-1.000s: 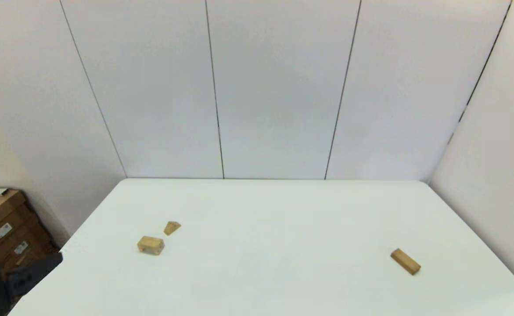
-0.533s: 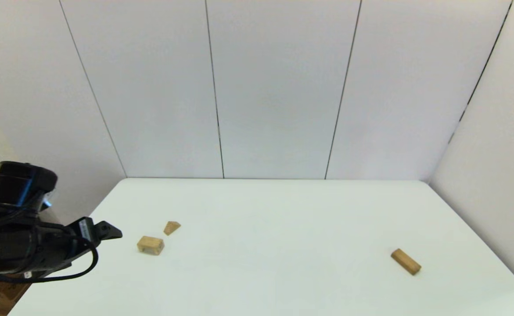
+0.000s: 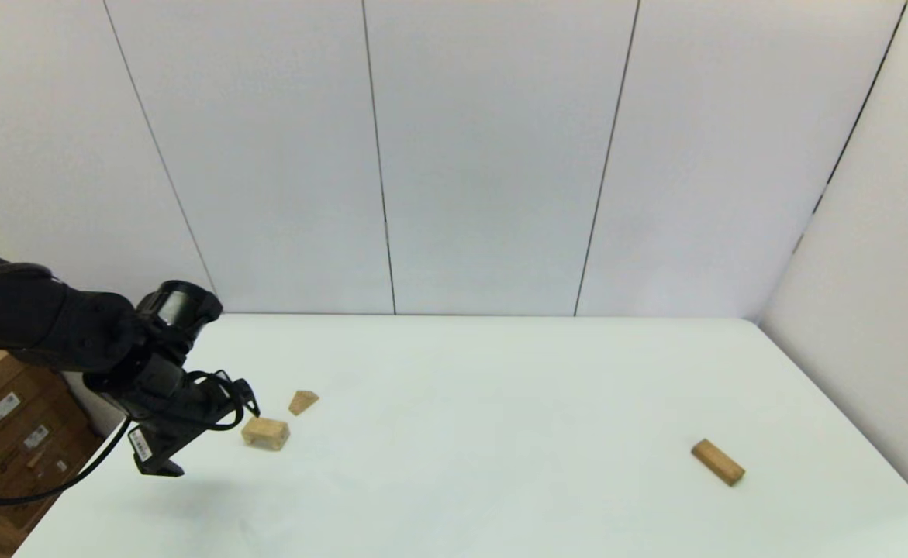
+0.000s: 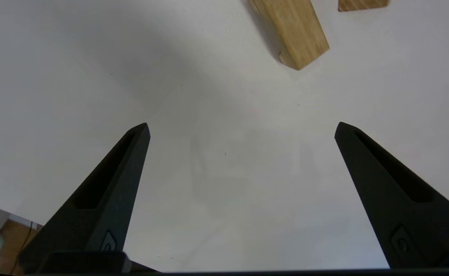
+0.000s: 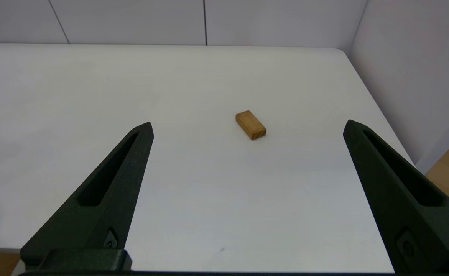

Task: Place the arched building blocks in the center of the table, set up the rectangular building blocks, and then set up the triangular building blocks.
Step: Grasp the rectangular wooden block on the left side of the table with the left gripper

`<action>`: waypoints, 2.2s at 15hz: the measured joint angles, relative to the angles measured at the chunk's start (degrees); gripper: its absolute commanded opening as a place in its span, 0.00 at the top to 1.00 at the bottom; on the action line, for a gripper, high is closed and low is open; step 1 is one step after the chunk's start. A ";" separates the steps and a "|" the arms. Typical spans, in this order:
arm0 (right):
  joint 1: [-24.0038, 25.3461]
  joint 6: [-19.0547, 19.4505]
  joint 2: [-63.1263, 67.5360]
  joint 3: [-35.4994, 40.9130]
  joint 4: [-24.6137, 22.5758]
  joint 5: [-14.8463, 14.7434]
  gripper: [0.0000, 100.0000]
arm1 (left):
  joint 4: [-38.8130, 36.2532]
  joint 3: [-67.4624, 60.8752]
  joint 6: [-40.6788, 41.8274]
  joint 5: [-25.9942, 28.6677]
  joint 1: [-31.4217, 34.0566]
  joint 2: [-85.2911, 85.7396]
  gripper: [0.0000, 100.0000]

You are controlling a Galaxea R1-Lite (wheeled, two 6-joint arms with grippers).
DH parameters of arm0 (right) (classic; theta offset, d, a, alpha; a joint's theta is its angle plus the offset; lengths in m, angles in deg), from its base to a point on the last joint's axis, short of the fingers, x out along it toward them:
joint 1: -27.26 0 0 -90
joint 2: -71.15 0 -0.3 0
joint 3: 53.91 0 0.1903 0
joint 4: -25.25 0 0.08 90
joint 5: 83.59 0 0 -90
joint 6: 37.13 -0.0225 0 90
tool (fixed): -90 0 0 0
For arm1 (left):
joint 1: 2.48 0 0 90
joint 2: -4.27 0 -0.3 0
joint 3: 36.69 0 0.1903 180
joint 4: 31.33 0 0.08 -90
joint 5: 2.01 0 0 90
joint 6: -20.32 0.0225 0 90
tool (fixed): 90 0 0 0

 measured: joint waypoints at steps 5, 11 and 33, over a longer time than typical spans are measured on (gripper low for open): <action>-0.02 0.00 0.02 0.00 0.00 0.00 0.00 | 9.29 11.87 -3.85 0.11 -0.04 -7.86 0.00; -0.02 0.00 0.02 0.00 0.00 0.00 0.00 | 15.07 22.47 -8.18 0.29 -1.60 -16.43 0.00; -0.04 0.00 0.00 0.02 0.00 0.00 0.00 | 15.35 29.57 -11.65 -5.52 -2.82 -24.83 0.00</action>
